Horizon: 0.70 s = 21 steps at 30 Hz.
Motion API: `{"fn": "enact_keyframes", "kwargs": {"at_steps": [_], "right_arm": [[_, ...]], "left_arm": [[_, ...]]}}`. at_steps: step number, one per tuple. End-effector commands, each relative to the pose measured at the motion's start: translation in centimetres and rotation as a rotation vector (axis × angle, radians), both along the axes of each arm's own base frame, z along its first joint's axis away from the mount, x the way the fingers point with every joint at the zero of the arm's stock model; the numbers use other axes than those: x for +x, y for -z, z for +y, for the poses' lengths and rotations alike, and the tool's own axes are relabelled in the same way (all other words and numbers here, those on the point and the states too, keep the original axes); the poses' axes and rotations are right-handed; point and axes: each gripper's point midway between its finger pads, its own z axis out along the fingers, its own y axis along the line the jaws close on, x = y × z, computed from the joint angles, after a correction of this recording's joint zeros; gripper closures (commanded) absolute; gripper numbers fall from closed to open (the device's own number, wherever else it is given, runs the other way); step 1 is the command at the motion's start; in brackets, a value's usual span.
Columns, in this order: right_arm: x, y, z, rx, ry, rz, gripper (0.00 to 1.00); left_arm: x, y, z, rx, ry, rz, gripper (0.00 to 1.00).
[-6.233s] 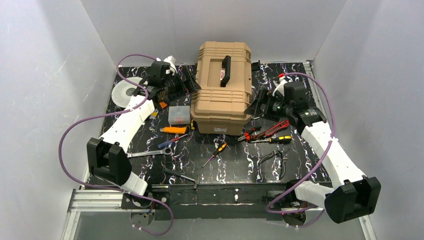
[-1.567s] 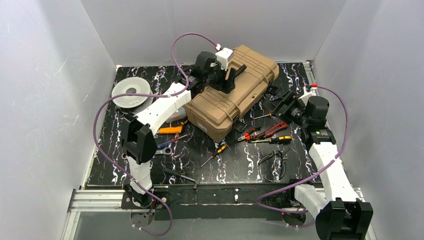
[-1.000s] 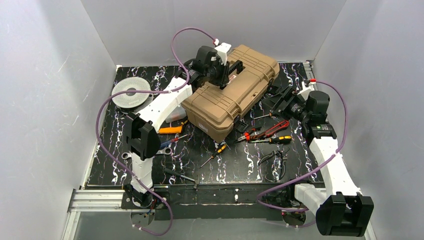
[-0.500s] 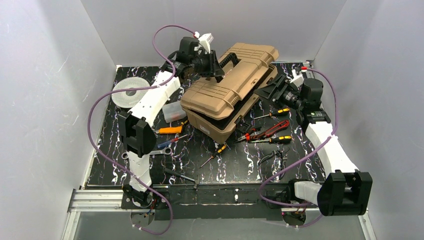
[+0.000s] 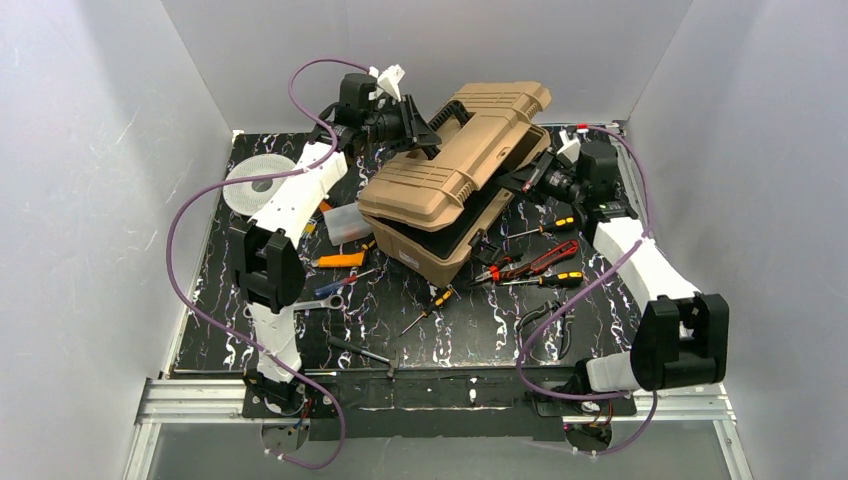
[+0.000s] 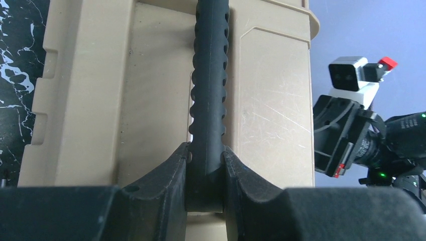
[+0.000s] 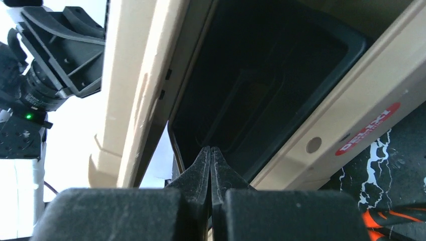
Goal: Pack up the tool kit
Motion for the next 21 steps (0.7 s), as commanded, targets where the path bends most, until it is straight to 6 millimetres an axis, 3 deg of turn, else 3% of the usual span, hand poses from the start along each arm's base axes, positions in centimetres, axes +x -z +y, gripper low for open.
{"fn": "enact_keyframes", "kwargs": {"at_steps": [1, 3, 4, 6, 7, 8, 12, 16, 21], "right_arm": [[1.5, -3.7, 1.7, 0.020, -0.027, -0.105, 0.99], [1.7, -4.2, 2.7, 0.024, -0.047, -0.113, 0.99], [1.9, -4.5, 3.0, 0.026, -0.055, -0.119, 0.99], [2.0, -5.4, 4.0, 0.030, -0.078, -0.134, 0.99], [2.1, -6.0, 4.6, 0.030, -0.091, -0.142, 0.99], [2.1, -6.4, 5.1, 0.029, -0.103, -0.151, 0.99], [2.0, -8.6, 6.9, 0.019, -0.138, -0.197, 0.99], [1.8, -10.3, 8.7, 0.020, -0.179, -0.226, 0.99], [2.5, -12.1, 10.8, 0.013, -0.225, -0.243, 0.99]], "left_arm": [[-0.6, -9.4, 3.0, -0.107, -0.062, -0.200, 1.00], [-0.6, -9.7, 3.2, -0.105, -0.059, -0.209, 0.98], [-0.8, -9.9, 3.3, -0.099, -0.056, -0.221, 0.91], [-0.9, -10.3, 4.0, -0.063, -0.063, -0.250, 0.66], [-0.8, -10.8, 4.8, -0.033, -0.090, -0.270, 0.46], [-0.9, -11.4, 5.7, -0.010, -0.117, -0.287, 0.34], [-1.9, -14.3, 9.5, 0.082, -0.208, -0.389, 0.05], [-4.7, -16.0, 12.1, 0.170, -0.254, -0.512, 0.02], [-9.5, -16.5, 14.0, 0.192, -0.266, -0.629, 0.02]]}}
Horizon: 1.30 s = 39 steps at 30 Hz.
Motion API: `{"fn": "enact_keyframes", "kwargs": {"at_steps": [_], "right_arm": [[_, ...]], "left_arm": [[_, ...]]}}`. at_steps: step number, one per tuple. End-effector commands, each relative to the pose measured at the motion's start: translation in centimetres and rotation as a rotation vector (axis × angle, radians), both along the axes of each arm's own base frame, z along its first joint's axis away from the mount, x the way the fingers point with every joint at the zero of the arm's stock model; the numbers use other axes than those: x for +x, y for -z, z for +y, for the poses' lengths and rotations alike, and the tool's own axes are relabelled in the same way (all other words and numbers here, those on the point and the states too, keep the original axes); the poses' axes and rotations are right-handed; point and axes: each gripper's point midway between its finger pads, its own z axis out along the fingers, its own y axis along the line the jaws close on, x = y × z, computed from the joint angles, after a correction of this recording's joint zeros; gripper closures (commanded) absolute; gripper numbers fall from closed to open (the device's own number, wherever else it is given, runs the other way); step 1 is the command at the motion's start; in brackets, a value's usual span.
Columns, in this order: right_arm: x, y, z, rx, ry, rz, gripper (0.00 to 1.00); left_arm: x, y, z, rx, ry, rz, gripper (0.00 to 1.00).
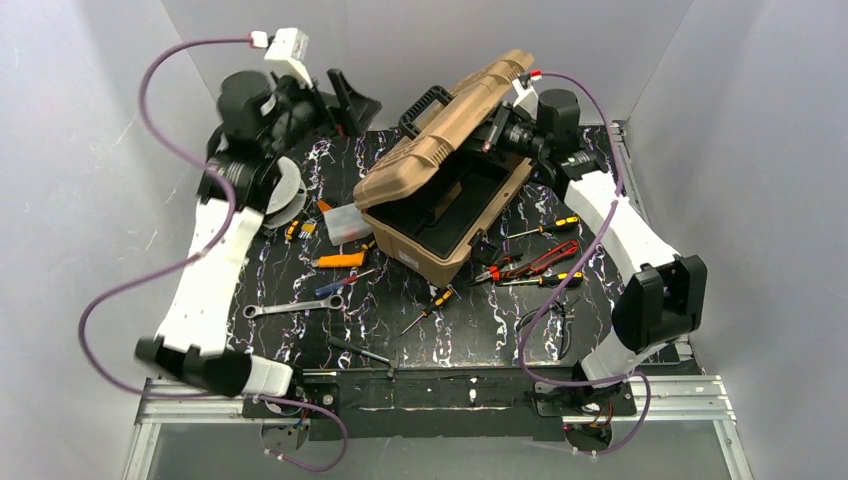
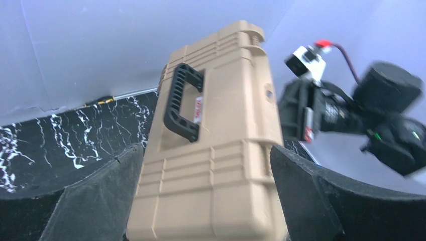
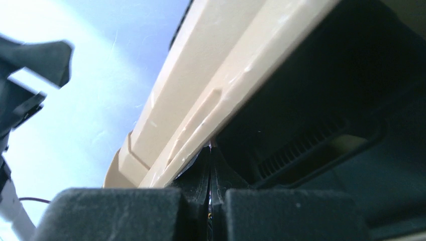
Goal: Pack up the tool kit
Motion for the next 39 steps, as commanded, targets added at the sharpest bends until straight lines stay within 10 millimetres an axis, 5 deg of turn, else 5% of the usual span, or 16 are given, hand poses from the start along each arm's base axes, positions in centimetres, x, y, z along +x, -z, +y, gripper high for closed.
{"fn": "enact_keyframes", "kwargs": {"at_steps": [1, 6, 11, 19, 27, 31, 34, 39], "right_arm": [[0.2, -5.2, 2.2, 0.034, -0.061, -0.140, 0.99], [1.5, -6.6, 4.3, 0.038, -0.089, -0.147, 0.99], [2.8, -7.9, 6.9, 0.038, -0.125, -0.176, 0.99], [4.4, -8.4, 9.7, 0.060, -0.159, -0.186, 0.99], [3.8, -8.1, 9.0, 0.038, -0.141, -0.203, 0.99], [3.3, -8.6, 8.7, 0.023, -0.150, -0.216, 0.98], [2.4, -8.6, 8.2, 0.009, -0.161, -0.233, 0.89], [0.7, -7.4, 6.1, -0.009, -0.150, -0.241, 0.58]], "left_arm": [[-4.5, -0.9, 1.9, 0.083, -0.016, -0.145, 0.02], [-7.8, -0.1, 2.7, 0.163, 0.027, -0.241, 0.02], [-8.2, 1.1, 3.6, 0.241, 0.005, -0.285, 0.02], [-5.8, 3.4, 3.0, 0.274, 0.018, -0.215, 0.02], [-3.3, 6.0, 3.2, 0.280, -0.034, -0.080, 0.03], [-2.1, 6.7, 5.2, 0.276, -0.177, -0.001, 0.04], [-1.8, 7.2, 6.2, 0.267, -0.243, 0.055, 0.05], [-1.4, 7.5, 7.5, 0.163, -0.307, 0.133, 0.07]]}}
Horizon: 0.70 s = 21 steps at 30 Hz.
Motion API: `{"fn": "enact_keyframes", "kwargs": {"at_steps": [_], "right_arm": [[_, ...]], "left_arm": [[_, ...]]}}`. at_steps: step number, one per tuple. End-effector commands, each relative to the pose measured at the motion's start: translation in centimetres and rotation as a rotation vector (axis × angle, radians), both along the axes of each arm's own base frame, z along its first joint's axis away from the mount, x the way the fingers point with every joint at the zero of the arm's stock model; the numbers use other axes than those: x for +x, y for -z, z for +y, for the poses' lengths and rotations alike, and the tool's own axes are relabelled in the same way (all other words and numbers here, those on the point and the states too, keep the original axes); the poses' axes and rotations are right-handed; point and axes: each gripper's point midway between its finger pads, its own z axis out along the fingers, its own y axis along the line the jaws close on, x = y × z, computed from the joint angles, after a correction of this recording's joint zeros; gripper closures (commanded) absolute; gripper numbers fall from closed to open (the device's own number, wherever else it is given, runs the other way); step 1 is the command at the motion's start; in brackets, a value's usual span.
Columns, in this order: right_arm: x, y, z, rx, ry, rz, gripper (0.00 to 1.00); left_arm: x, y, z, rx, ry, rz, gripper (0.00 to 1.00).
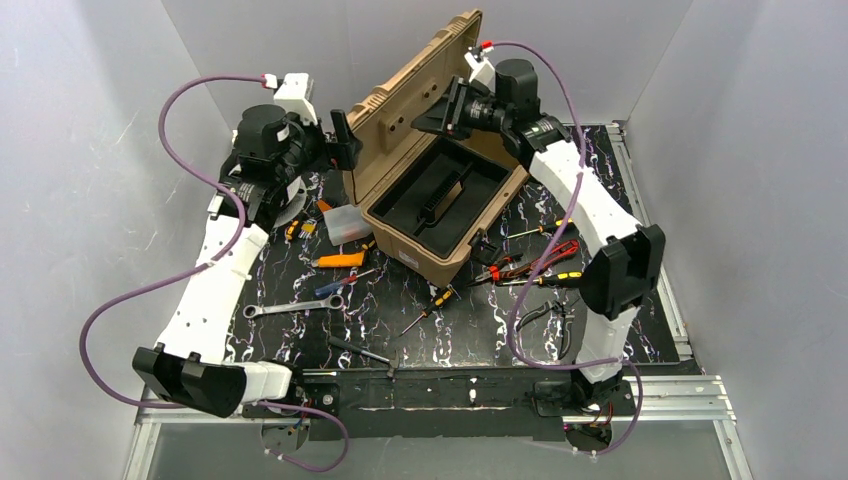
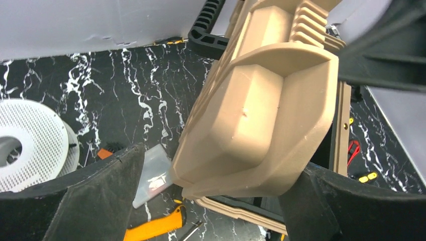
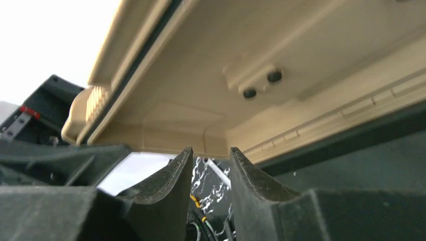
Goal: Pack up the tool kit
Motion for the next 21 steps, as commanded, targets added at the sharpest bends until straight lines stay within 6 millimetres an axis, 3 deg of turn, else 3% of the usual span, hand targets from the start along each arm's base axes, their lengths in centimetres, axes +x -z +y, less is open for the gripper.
{"fn": "enact_keyframes", "kwargs": {"at_steps": [1, 9, 13, 16, 21], "right_arm": [[-2.5, -2.9, -2.8, 0.017, 0.008, -0.120, 0.52], [-3.0, 2.3, -10.3, -0.147, 0.214, -0.060, 0.26], [-3.8, 4.3, -14.1, -0.258, 0.365, -0.042, 0.13], [-4.6, 5.6, -15.9, -0.300, 0.418, -0.046, 0.09], [-5.1, 8.0, -17.2, -0.353, 0.435, -0.001, 0.08]], "left_arm": [[0.6, -0.7, 2.7, -0.116, -0.147, 0.060, 0.07], [1.6, 2.1, 5.9, -0.240, -0.269, 0.232, 0.06], [2.2, 3.4, 6.3, -0.331, -0.268, 0.329, 0.05], [2.1, 2.7, 5.7, -0.360, -0.216, 0.299, 0.05], [0.2, -0.6, 4.8, -0.385, -0.128, 0.132, 0.02]]}}
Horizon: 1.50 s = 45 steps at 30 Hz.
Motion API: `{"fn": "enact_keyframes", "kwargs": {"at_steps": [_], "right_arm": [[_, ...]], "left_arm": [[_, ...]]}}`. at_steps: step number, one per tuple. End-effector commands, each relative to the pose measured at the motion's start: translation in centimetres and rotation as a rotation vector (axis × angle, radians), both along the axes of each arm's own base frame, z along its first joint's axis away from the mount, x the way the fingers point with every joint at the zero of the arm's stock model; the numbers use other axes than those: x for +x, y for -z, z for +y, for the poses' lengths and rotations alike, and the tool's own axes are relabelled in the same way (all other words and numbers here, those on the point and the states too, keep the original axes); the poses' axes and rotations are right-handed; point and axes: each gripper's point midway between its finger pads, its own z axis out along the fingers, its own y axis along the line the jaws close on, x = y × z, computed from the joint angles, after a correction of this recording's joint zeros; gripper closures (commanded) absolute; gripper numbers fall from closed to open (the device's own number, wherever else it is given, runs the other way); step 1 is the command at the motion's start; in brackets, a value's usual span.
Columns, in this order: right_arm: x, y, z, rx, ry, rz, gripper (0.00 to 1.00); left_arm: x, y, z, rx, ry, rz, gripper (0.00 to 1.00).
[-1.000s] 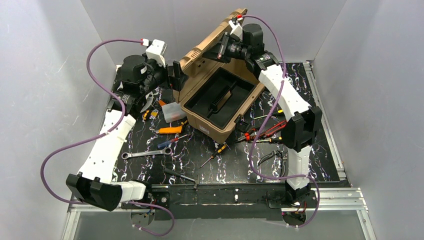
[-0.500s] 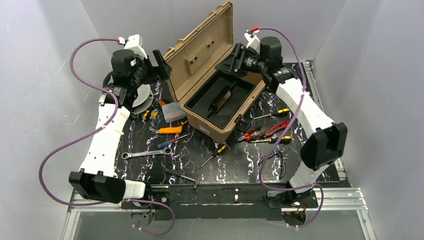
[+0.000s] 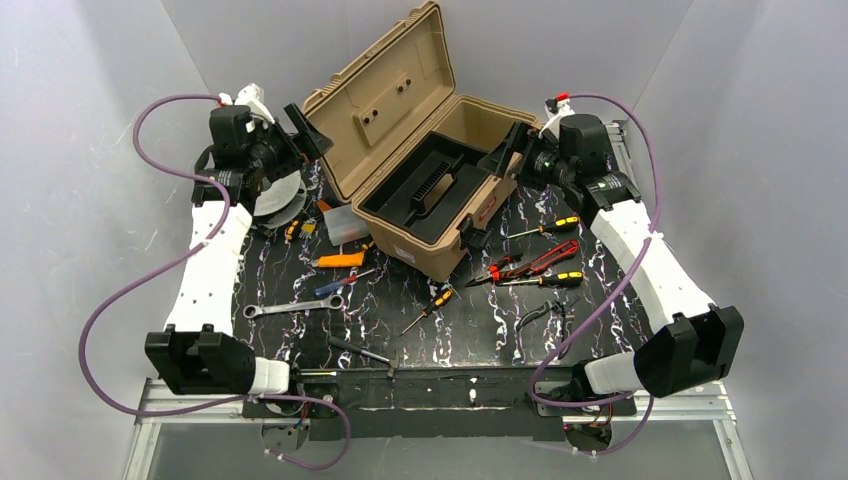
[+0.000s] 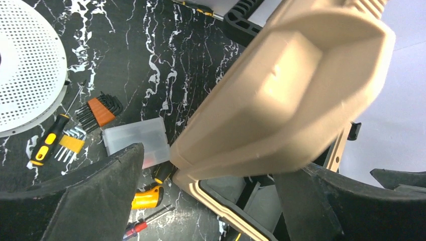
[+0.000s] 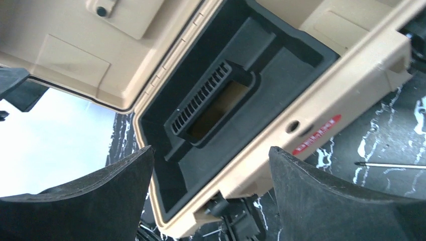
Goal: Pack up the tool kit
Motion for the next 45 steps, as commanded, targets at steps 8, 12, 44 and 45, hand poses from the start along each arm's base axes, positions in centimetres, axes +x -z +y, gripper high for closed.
{"fn": "enact_keyframes", "kwargs": {"at_steps": [8, 12, 44, 45], "right_arm": [[0.0, 4.0, -2.2, -0.108, 0.062, 0.079, 0.09], [-0.3, 4.6, -2.4, -0.106, 0.059, 0.079, 0.09], [3.6, 13.2, -1.7, 0.072, 0.075, 0.362, 0.58], [4.1, 13.3, -1.4, 0.089, 0.078, 0.359, 0.58]], "left_arm": [[-7.5, -6.2, -0.6, 0.057, 0.088, -0.201, 0.02], [-9.6, -3.4, 2.4, 0.164, -0.047, -0.140, 0.02], [-10.3, 9.6, 2.5, -0.094, -0.204, 0.163, 0.02], [-10.2, 9.8, 2.2, -0.106, -0.196, 0.170, 0.02]]}}
